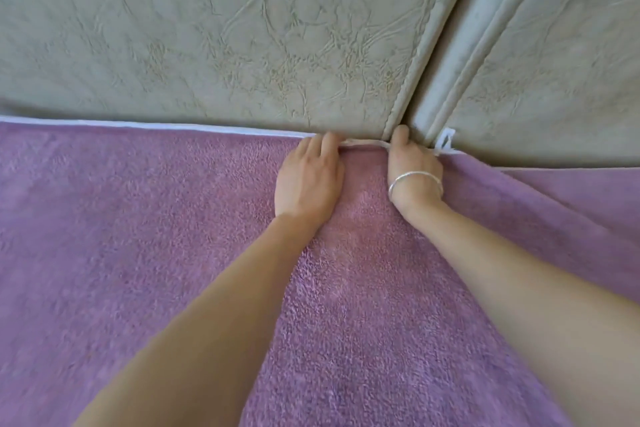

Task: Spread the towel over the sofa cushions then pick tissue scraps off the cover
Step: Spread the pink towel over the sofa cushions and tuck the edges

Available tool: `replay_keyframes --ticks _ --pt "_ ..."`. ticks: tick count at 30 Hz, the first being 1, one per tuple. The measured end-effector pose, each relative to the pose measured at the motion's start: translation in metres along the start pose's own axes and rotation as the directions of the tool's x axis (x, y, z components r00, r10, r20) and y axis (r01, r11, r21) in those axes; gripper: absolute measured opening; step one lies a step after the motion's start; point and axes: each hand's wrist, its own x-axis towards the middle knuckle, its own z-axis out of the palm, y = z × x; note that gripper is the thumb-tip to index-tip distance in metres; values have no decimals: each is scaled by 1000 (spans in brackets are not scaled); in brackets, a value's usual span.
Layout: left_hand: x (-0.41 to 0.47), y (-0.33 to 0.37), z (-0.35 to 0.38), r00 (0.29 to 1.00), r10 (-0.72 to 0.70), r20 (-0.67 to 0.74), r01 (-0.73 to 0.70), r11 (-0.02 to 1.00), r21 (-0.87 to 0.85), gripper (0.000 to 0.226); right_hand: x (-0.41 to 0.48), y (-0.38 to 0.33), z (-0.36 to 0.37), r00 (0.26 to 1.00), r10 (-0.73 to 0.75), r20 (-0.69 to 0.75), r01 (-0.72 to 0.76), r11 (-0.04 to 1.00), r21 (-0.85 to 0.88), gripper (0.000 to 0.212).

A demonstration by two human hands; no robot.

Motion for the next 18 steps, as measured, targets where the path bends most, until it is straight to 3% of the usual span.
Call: replay_keyframes --ticks 4,11,15,18 --pt "-1 -4 7 999 21 29 -23 995 101 35 3 0 7 999 16 32 -15 999 -30 29" --pt "1 -5 6 994 77 77 -95 955 280 26 2 0 1 995 17 97 -15 1000 -22 30" --pt "1 -4 6 985 40 167 -75 975 208 40 -10 0 -9 989 -17 148 19 1000 -12 36" --pt "9 -2 0 965 -4 262 -48 981 189 36 -34 8 -19 961 -89 262 104 994 -43 50"
